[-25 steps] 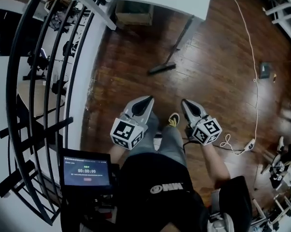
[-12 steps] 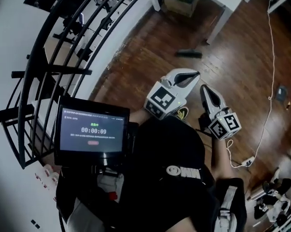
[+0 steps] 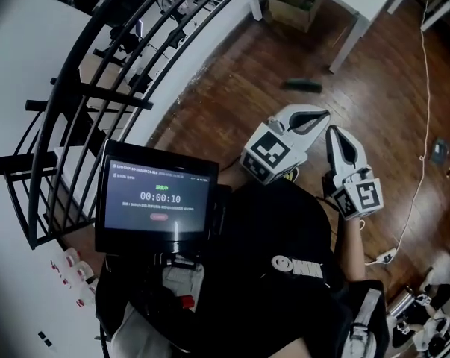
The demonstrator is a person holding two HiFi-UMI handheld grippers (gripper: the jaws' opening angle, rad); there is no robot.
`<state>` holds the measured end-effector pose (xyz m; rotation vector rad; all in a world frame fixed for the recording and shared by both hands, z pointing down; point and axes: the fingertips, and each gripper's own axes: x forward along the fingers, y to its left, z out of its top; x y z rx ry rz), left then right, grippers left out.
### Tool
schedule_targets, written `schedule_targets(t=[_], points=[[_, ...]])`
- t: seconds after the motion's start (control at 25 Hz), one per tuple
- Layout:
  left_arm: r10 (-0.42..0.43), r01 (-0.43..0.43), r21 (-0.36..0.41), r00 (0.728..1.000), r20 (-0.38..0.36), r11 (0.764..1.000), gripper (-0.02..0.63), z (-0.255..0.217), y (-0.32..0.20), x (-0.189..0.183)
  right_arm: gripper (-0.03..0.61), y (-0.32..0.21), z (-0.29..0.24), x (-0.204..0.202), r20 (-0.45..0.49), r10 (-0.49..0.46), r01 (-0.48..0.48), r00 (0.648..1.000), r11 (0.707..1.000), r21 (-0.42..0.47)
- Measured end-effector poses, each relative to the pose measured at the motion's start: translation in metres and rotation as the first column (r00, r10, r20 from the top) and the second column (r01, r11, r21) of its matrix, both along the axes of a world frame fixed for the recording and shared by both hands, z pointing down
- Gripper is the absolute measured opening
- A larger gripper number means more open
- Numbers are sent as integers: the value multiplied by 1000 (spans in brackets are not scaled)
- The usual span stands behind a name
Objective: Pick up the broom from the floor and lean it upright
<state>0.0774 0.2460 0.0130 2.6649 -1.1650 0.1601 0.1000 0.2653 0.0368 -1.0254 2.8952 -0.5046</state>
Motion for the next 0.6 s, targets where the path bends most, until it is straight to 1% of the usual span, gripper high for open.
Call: schedule_targets(t=[0.16, 0.28, 0.44, 0.6], points=[[-20, 20, 37, 1000, 5, 999, 17, -1, -9, -1, 5, -12, -9, -2, 13, 0, 0, 1000, 999, 32], [-39, 39, 20, 999, 20, 999, 17, -2, -13, -6, 3, -20, -9, -4, 14, 9, -10, 1000, 999, 33], [-58, 58, 32, 998, -3, 998, 17, 5, -15, -10, 3, -26, -1, -8, -1, 16, -16, 1000, 1000, 18], [-71, 71, 32, 997, -8, 997, 17, 6, -17, -13, 3, -31, -2, -9, 13, 21, -22, 1000, 1000, 21]])
